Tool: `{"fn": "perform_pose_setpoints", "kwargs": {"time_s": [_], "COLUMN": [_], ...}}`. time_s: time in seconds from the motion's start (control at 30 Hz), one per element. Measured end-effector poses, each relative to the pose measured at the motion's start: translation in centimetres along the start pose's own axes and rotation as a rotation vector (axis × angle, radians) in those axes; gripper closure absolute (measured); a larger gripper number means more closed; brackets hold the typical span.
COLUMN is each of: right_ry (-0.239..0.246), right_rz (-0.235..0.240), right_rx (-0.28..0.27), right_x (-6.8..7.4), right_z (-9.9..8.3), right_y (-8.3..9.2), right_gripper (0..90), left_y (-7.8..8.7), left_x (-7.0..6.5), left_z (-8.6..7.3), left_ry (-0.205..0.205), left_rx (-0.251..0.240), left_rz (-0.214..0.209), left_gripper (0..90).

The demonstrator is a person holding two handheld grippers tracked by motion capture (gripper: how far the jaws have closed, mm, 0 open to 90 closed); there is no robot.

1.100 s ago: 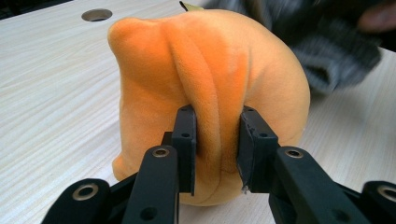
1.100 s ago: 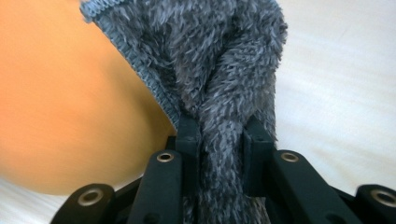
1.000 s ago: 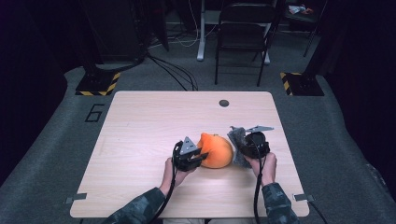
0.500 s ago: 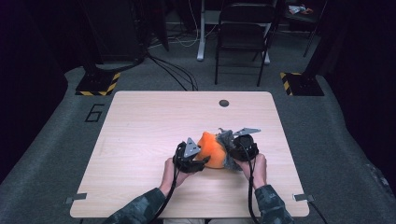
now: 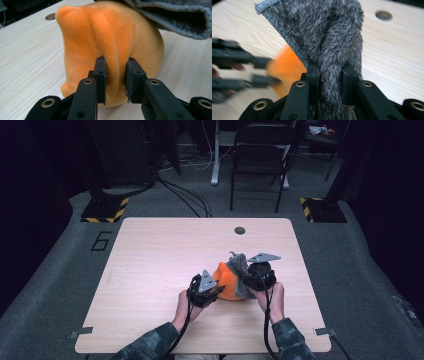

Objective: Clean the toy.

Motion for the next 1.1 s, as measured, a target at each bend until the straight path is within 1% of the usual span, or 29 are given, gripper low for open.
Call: {"fn": "perform_pose_setpoints", "kwargs": {"time_s": [0.03,0.07,0.1,0.13,0.2,0.23,0.27,0.3,0.33,0.4,0.47,0.5,0.53,0.6,0.63,0.67,0.7,0.77,0.83,0.87,0.93,0.97,1.1], "right_ry": [0.025,0.025,0.032,0.038,0.033,0.037,0.065,0.065,0.065,0.051,0.04,0.04,0.038,0.038,0.041,0.022,0.022,0.011,-0.012,-0.013,-0.014,-0.024,-0.039], "right_rz": [0.006,0.006,0.006,0.009,0.009,-0.001,-0.03,-0.03,-0.04,-0.041,-0.047,-0.047,-0.045,-0.048,-0.047,-0.051,-0.051,-0.047,-0.031,-0.027,-0.024,-0.023,-0.026], "right_rx": [-0.01,-0.01,-0.006,-0.001,0.006,0.015,0.027,0.027,0.042,0.047,0.056,0.056,0.06,0.062,0.062,0.072,0.072,0.074,0.081,0.083,0.078,0.088,0.1], "right_x": [1.0,1.0,1.3,1.6,1.6,1.6,1.5,1.5,1.1,0.7,0.3,0.3,-0.1,-0.3,-0.5,-0.9,-0.9,-1.4,-2.0,-2.2,-2.4,-2.6,-3.1], "right_z": [0.3,0.3,0.2,0.0,-0.2,-0.4,-0.6,-0.6,-0.9,-1.2,-1.4,-1.4,-1.6,-1.6,-1.7,-2.0,-2.0,-2.3,-2.8,-2.9,-3.0,-3.3,-3.8], "right_y": [0.1,0.1,0.0,-0.5,-0.7,-0.9,-1.3,-1.3,-1.5,-1.6,-1.7,-1.7,-1.8,-1.8,-1.9,-2.0,-2.0,-2.2,-2.4,-2.4,-2.6,-2.7,-3.0], "right_gripper": [72.5,72.5,72.4,72.5,72.5,72.6,72.7,72.7,72.7,72.7,72.7,72.7,72.6,72.6,72.5,72.3,72.3,72.0,71.9,71.9,71.9,71.9,71.9], "left_y": [0.0,0.0,0.0,-0.1,-0.1,-0.2,-0.3,-0.3,-0.4,-0.4,-0.4,-0.4,-0.4,-0.4,-0.4,-0.4,-0.4,-0.4,-0.4,-0.4,-0.4,-0.4,-0.5], "left_x": [-0.2,-0.3,-0.3,-0.3,-0.3,-0.3,-0.3,-0.3,-0.2,-0.2,-0.2,-0.2,-0.1,0.0,0.0,0.1,0.1,0.1,0.1,0.1,0.2,0.2,0.2], "left_z": [0.0,0.0,0.0,0.0,-0.1,-0.2,-0.2,-0.2,-0.3,-0.3,-0.3,-0.3,-0.4,-0.4,-0.4,-0.4,-0.4,-0.4,-0.4,-0.4,-0.4,-0.4,-0.4], "left_ry": [-0.006,-0.011,-0.013,-0.008,-0.01,-0.007,-0.007,-0.002,-0.001,-0.003,0.004,0.005,0.01,0.005,0.013,0.011,0.013,0.019,0.017,0.021,0.022,0.023,0.025], "left_rx": [0.002,0.004,0.006,0.006,0.014,0.012,0.013,0.011,0.008,0.012,0.008,0.008,0.008,0.01,0.009,0.01,0.01,0.008,0.008,0.007,0.006,0.006,0.004], "left_rz": [0.001,-0.002,-0.005,-0.008,-0.012,-0.016,-0.019,-0.021,-0.02,-0.026,-0.027,-0.028,-0.034,-0.032,-0.036,-0.036,-0.036,-0.038,-0.042,-0.041,-0.042,-0.043,-0.043], "left_gripper": [73.5,73.5,73.5,73.7,73.6,73.6,73.6,73.6,73.6,73.6,73.6,73.6,73.6,73.6,73.6,73.5,73.5,73.5,73.3,73.3,73.3,73.2,73.2]}}
Point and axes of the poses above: each handheld gripper's, and its own axes: y roughly backward along the jaws, z roughly out of its top, x roughly to its left, the point moved 6 cm from there along -y, roughly forward along the jaws, and after that the axes turned 7 degrees about -z, right-handed, at the moved point
